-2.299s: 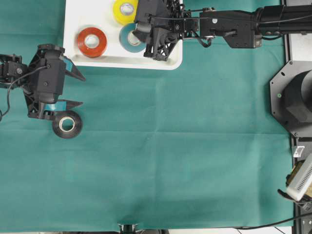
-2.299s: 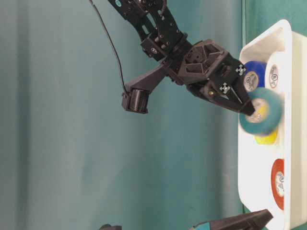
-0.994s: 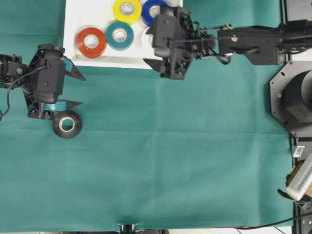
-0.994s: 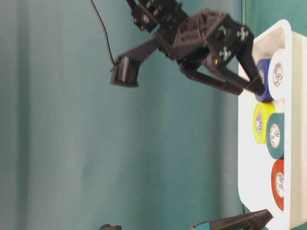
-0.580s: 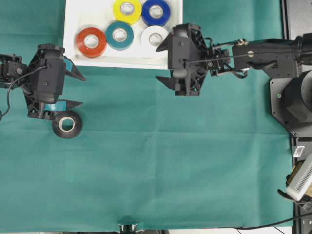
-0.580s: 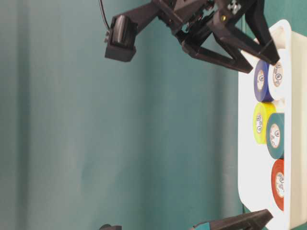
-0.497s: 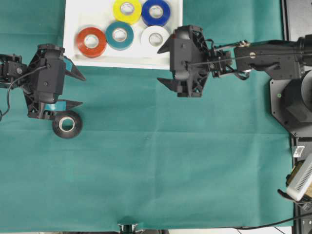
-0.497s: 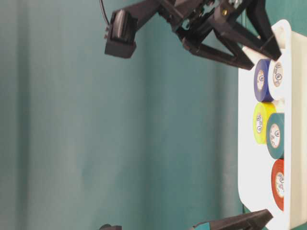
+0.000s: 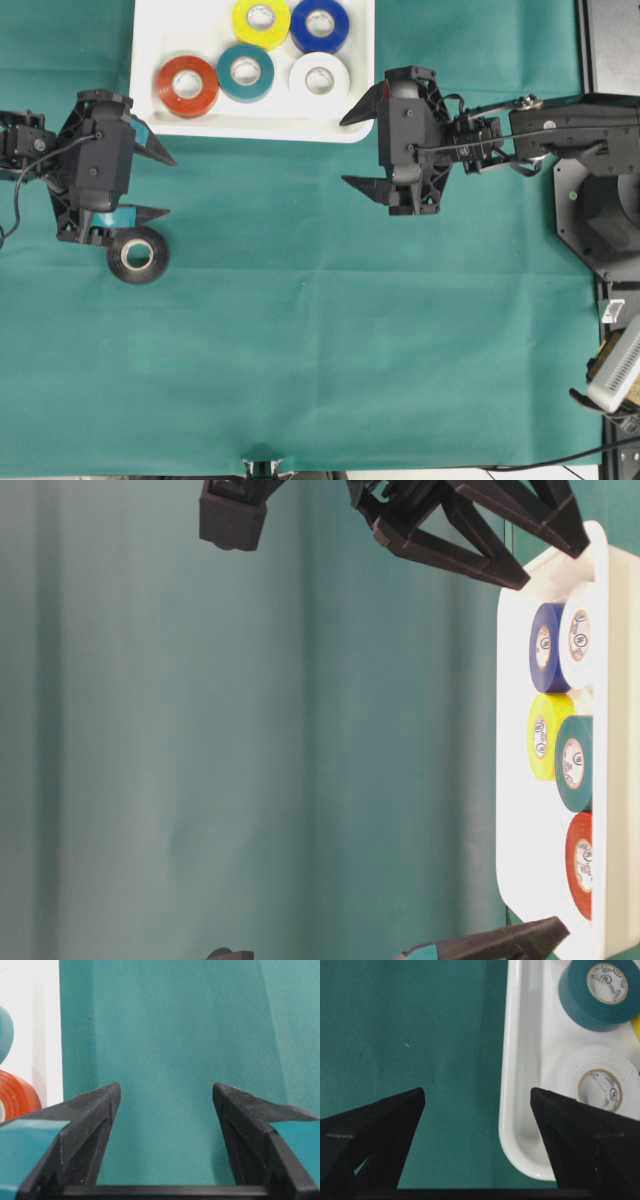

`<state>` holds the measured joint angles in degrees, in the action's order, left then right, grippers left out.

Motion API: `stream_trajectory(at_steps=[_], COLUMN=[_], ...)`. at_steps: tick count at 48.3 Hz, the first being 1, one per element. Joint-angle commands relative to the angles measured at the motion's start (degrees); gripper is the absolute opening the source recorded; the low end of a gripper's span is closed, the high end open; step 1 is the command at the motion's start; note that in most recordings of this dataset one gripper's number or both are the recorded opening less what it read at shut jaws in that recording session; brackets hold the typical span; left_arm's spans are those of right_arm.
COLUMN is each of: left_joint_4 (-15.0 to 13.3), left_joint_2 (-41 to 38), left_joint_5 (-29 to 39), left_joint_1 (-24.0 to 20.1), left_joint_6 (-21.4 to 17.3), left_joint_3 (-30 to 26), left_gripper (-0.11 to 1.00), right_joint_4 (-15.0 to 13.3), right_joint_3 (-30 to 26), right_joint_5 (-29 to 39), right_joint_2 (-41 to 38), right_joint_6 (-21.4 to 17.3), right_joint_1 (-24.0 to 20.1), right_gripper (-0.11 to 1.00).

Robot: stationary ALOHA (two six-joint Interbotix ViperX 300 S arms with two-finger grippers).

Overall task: Put the tape alternately from left to right into the white case.
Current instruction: 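Lower the left gripper onto the black tape roll and grasp it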

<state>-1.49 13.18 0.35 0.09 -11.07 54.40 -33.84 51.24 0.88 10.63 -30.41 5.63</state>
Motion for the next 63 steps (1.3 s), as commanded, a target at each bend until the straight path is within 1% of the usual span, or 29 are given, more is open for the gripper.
stream_trajectory(at_steps=[1,9,23,28,35,40,53,63], left_joint_4=[0.0,0.0,0.0,-0.09,-0.18,-0.18,-0.09,-0.09], left_joint_2=[0.79,1.41,1.32,1.32,1.23,0.44,-5.19,-7.65], left_joint_5=[0.09,0.62,0.97,1.85,3.69,3.69,3.43,2.02], left_joint_1=[0.62,2.2,7.56,8.61,8.79,8.61,7.21,6.24], left_joint_6=[0.09,0.09,0.18,0.18,0.18,0.09,0.09,0.0], left_joint_3=[-0.35,0.09,1.32,1.93,2.64,2.37,1.58,0.44], left_gripper=[0.74,0.74,0.74,0.74,0.74,0.74,0.74,0.74], right_joint_4=[-0.09,-0.09,-0.09,0.0,-0.09,-0.09,-0.09,-0.09], right_joint_3=[-0.7,-0.62,-0.79,-0.79,-0.79,-0.7,-0.62,-0.44], right_joint_5=[-1.14,-1.76,-1.76,-1.76,-1.76,-1.76,-1.76,-1.76], right_joint_2=[1.05,1.05,1.05,1.05,1.05,1.05,1.05,0.88], right_joint_6=[0.0,-0.09,-0.09,-0.09,-0.18,-0.18,-0.26,-0.35], right_joint_1=[-0.18,-0.18,-0.18,-0.18,-0.18,-0.26,-0.26,-0.44], right_gripper=[0.78,0.78,0.78,0.78,0.78,0.78,0.78,0.78])
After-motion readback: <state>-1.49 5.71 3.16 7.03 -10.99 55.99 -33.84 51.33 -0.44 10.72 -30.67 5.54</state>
